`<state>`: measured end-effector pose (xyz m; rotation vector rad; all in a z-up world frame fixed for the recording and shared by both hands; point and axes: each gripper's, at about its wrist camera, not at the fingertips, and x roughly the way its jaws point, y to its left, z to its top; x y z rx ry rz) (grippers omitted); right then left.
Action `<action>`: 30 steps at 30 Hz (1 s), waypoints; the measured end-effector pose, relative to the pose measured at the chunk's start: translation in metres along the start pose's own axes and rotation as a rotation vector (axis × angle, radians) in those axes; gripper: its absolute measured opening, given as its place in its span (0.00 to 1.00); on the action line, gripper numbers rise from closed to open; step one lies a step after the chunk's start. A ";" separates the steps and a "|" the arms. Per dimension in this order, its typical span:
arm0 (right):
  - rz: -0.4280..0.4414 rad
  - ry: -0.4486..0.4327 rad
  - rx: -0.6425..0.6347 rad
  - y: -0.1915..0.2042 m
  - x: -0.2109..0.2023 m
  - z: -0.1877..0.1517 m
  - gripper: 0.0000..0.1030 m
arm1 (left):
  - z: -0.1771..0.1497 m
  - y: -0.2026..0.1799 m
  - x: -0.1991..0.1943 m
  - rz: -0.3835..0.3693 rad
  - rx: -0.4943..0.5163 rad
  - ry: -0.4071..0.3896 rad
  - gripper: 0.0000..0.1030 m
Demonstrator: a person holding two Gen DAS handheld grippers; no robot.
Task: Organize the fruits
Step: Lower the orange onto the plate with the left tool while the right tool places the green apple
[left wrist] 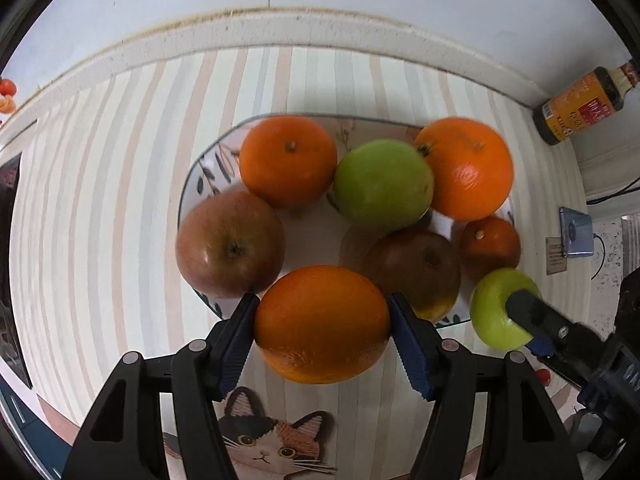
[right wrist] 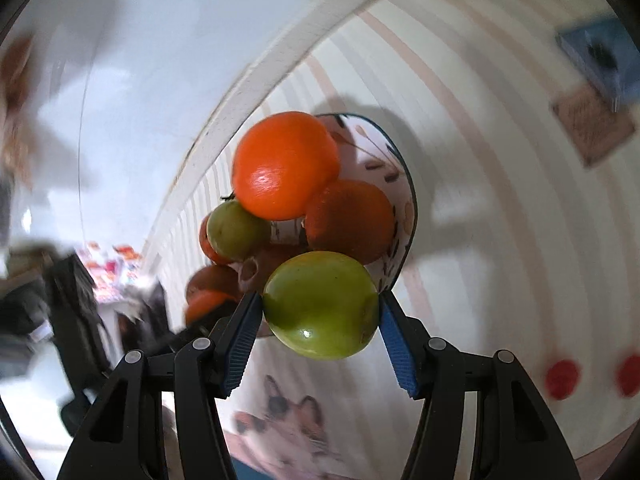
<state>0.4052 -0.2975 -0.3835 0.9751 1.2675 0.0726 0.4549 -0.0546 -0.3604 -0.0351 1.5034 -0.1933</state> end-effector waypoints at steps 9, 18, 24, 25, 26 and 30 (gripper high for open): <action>0.054 -0.013 0.108 -0.004 0.015 -0.005 0.61 | 0.001 0.004 0.006 -0.013 -0.033 0.003 0.62; 0.063 -0.010 0.181 -0.020 0.014 -0.005 0.66 | 0.002 0.004 0.005 -0.004 -0.025 0.024 0.62; 0.076 -0.004 0.188 -0.022 0.015 -0.005 0.67 | 0.002 -0.001 0.006 0.004 -0.013 0.032 0.62; 0.076 -0.003 0.190 -0.022 0.014 -0.005 0.67 | 0.001 -0.001 0.006 0.003 -0.014 0.033 0.62; 0.077 -0.002 0.191 -0.023 0.014 -0.005 0.68 | 0.002 -0.001 0.006 0.004 -0.017 0.034 0.62; 0.077 0.009 0.195 -0.025 0.014 -0.007 0.70 | 0.002 0.001 0.005 -0.002 -0.031 0.046 0.62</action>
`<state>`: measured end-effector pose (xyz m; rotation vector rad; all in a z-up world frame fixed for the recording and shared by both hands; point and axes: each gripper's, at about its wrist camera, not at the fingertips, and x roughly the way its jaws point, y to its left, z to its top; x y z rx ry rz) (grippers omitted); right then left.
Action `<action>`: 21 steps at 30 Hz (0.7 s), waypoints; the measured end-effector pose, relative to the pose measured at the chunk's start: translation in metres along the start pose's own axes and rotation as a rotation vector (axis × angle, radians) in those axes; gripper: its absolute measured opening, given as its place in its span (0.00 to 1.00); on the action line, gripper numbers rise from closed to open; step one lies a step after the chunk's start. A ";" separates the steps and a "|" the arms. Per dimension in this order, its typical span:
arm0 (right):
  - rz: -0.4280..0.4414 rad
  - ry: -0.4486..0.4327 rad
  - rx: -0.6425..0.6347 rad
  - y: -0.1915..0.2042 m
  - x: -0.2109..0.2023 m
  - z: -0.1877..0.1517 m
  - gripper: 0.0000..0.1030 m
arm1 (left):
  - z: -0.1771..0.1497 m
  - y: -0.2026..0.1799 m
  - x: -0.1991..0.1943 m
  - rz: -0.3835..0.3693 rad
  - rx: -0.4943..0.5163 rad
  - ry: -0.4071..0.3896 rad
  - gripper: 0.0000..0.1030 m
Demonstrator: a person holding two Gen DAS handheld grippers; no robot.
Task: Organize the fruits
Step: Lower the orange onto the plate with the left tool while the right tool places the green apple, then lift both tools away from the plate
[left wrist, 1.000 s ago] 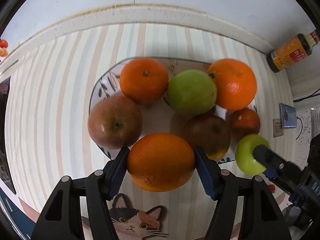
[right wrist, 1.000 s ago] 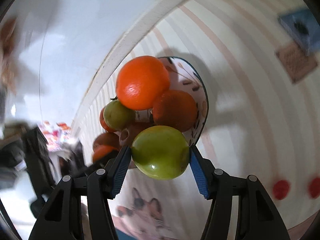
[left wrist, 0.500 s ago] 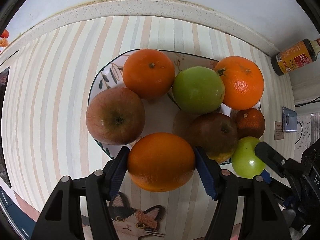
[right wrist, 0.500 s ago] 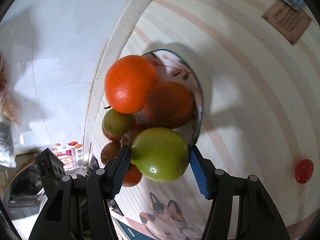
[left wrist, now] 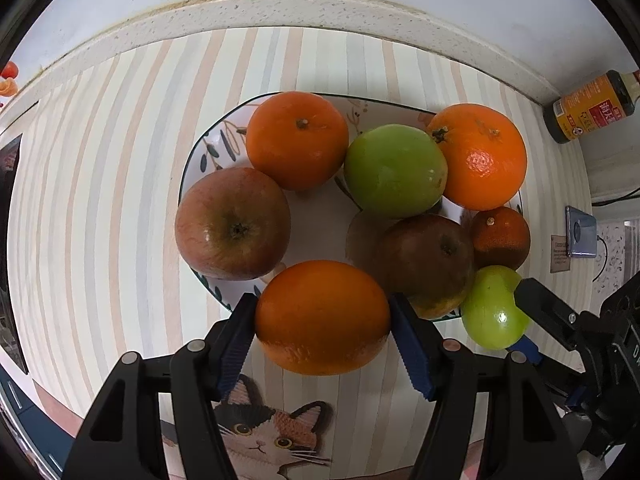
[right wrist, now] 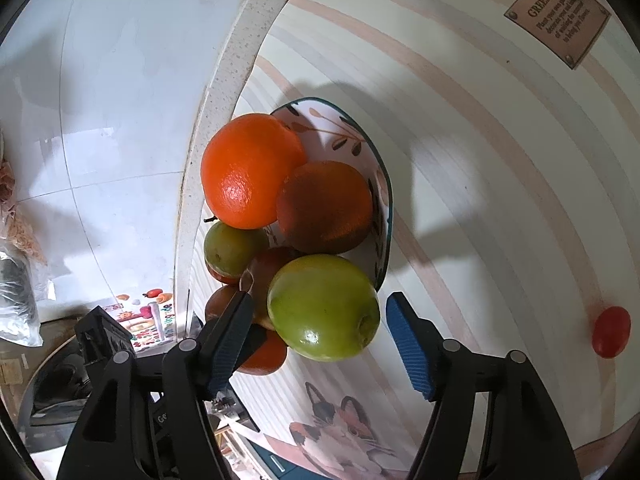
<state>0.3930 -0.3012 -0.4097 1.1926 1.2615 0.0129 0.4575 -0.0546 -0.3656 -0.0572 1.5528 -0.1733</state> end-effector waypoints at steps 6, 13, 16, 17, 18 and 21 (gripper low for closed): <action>-0.016 -0.010 -0.020 0.001 -0.009 -0.004 0.72 | -0.004 0.003 -0.003 -0.016 -0.002 0.008 0.62; -0.022 -0.029 -0.069 0.010 -0.019 -0.010 0.75 | 0.002 0.005 -0.013 -0.041 -0.007 -0.059 0.65; -0.024 -0.027 -0.085 0.012 -0.021 -0.013 0.75 | 0.005 0.002 -0.016 -0.048 -0.006 -0.067 0.66; -0.031 -0.030 -0.095 0.014 -0.022 -0.014 0.75 | 0.004 0.002 -0.018 -0.045 -0.001 -0.075 0.70; -0.053 -0.041 -0.125 0.018 -0.025 -0.016 0.75 | 0.004 0.001 -0.022 -0.042 0.002 -0.083 0.75; -0.189 -0.088 -0.263 0.038 -0.035 -0.025 0.81 | -0.001 0.001 -0.039 -0.038 0.011 -0.119 0.83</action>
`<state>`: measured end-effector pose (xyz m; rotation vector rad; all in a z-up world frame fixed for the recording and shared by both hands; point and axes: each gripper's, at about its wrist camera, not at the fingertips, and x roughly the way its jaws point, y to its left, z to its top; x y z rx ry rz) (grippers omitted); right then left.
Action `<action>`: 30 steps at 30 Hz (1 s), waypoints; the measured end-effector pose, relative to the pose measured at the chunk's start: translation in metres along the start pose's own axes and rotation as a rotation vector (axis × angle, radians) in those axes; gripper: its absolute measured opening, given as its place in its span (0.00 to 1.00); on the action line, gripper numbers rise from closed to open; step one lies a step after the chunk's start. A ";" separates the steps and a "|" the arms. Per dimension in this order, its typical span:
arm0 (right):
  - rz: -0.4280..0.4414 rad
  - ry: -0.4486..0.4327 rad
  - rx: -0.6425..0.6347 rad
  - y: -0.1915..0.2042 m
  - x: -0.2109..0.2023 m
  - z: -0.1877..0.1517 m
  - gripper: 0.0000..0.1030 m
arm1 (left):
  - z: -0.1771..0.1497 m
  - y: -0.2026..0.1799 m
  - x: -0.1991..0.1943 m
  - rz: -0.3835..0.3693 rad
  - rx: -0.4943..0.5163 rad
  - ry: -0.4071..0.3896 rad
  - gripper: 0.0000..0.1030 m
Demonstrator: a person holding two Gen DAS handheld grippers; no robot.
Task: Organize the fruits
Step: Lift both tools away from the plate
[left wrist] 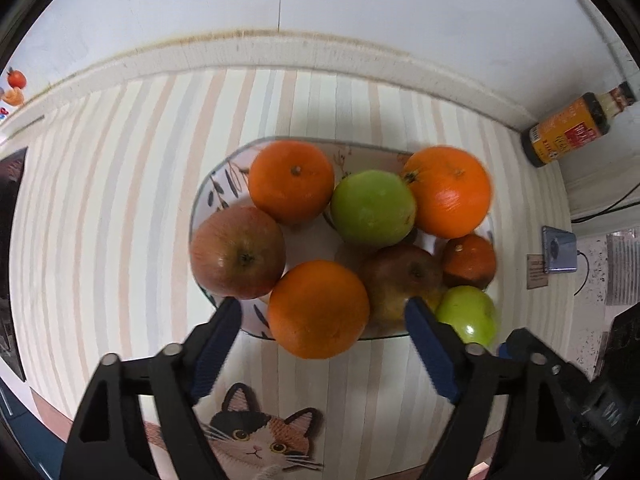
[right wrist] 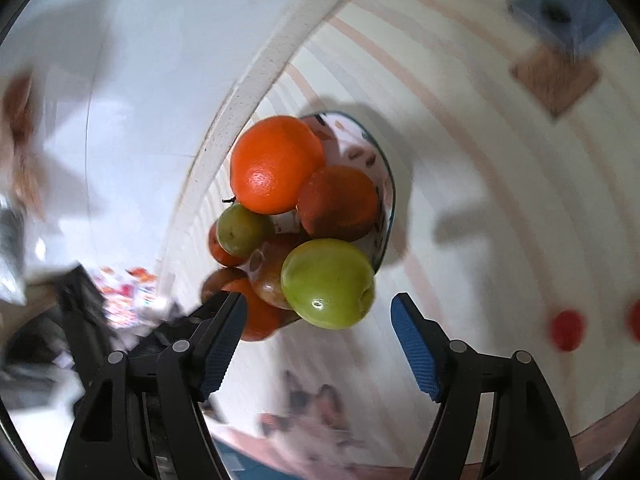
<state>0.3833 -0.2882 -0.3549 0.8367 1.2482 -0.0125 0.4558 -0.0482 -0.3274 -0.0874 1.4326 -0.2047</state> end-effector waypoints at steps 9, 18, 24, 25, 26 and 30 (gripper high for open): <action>-0.393 -0.195 -0.462 0.078 -0.061 -0.035 0.94 | -0.039 0.001 -0.070 0.064 0.066 -0.133 0.95; -0.389 -0.234 -0.533 0.105 -0.113 -0.074 0.94 | -0.086 0.002 -0.135 0.084 0.052 -0.242 0.95; -0.371 -0.268 -0.564 0.122 -0.150 -0.112 0.94 | -0.113 0.000 -0.179 0.080 0.053 -0.314 0.95; -0.367 -0.273 -0.567 0.125 -0.156 -0.117 0.94 | -0.118 0.000 -0.186 0.082 0.053 -0.324 0.95; -0.363 -0.278 -0.569 0.127 -0.161 -0.122 0.94 | -0.123 0.000 -0.192 0.079 0.052 -0.331 0.95; -0.353 -0.307 -0.588 0.137 -0.183 -0.145 0.94 | -0.142 -0.001 -0.212 0.073 0.061 -0.351 0.95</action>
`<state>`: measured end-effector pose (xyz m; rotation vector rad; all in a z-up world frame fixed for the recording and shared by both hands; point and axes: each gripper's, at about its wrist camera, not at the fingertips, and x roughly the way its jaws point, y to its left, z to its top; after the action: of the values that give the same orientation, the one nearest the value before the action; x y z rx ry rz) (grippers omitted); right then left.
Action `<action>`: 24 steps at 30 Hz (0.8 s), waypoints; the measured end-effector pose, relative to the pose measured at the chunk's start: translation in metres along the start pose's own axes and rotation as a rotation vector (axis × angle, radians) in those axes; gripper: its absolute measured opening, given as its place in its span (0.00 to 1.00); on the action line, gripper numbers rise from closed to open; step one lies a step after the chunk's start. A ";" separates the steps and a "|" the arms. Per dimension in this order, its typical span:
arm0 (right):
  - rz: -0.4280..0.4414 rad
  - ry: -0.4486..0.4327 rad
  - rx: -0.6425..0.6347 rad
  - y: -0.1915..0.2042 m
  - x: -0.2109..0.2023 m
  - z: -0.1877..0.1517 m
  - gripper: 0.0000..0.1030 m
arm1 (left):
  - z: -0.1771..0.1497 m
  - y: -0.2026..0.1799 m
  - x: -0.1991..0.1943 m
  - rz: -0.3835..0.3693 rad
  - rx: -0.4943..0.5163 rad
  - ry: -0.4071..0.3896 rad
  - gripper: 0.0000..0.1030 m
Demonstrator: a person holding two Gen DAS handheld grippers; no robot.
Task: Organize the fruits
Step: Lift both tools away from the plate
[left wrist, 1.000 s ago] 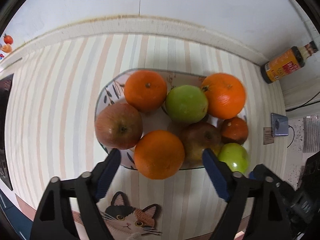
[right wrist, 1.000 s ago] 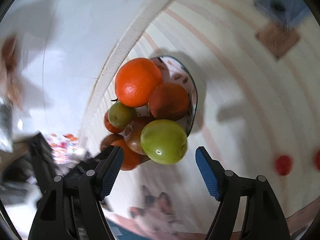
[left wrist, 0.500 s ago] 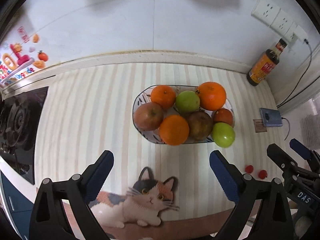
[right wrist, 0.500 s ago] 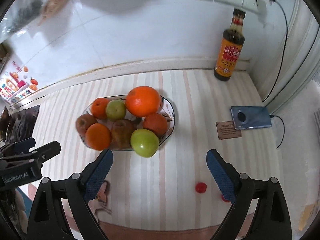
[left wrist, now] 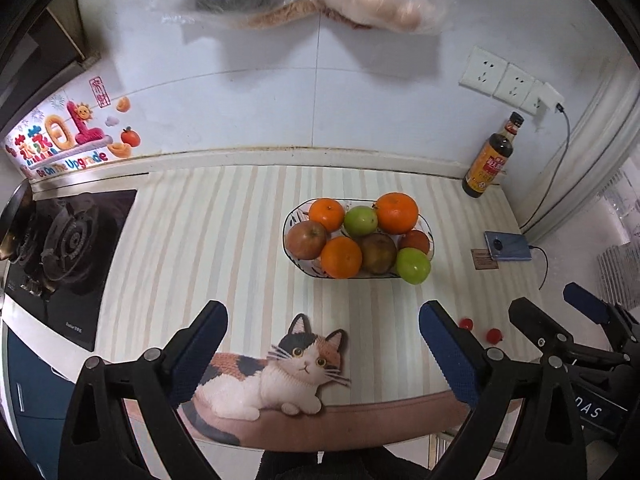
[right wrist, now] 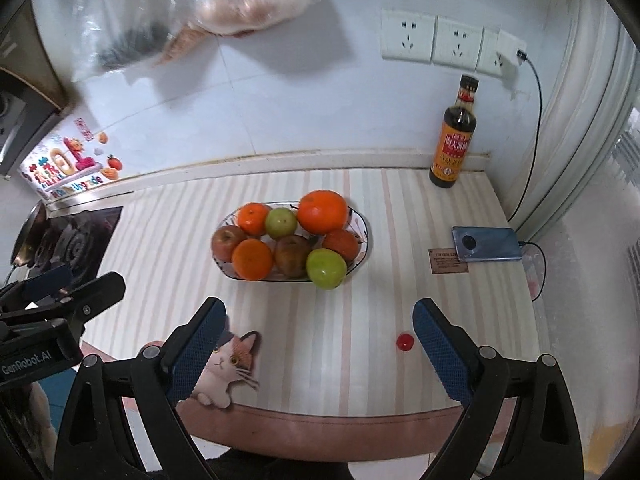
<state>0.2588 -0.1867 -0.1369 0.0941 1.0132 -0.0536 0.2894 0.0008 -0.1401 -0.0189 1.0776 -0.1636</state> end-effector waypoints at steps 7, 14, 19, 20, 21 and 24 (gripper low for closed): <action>0.003 -0.032 0.002 0.008 -0.039 -0.014 0.94 | -0.015 -0.002 -0.034 0.014 0.024 -0.051 0.95; -0.005 -0.061 0.004 0.012 -0.066 -0.023 0.94 | -0.025 -0.002 -0.054 0.012 0.031 -0.083 0.95; 0.002 -0.070 0.017 0.012 -0.076 -0.028 0.94 | -0.028 0.000 -0.064 0.015 0.031 -0.106 0.95; 0.006 -0.070 0.021 0.012 -0.077 -0.029 0.94 | -0.028 -0.001 -0.065 0.017 0.033 -0.108 0.95; 0.005 -0.070 0.020 0.012 -0.077 -0.029 0.94 | -0.029 0.000 -0.066 0.017 0.033 -0.108 0.95; 0.014 -0.069 0.028 0.012 -0.077 -0.029 0.94 | -0.030 -0.001 -0.067 0.018 0.032 -0.109 0.95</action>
<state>0.1942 -0.1717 -0.0861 0.1246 0.9425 -0.0578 0.2320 0.0117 -0.0951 0.0110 0.9658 -0.1618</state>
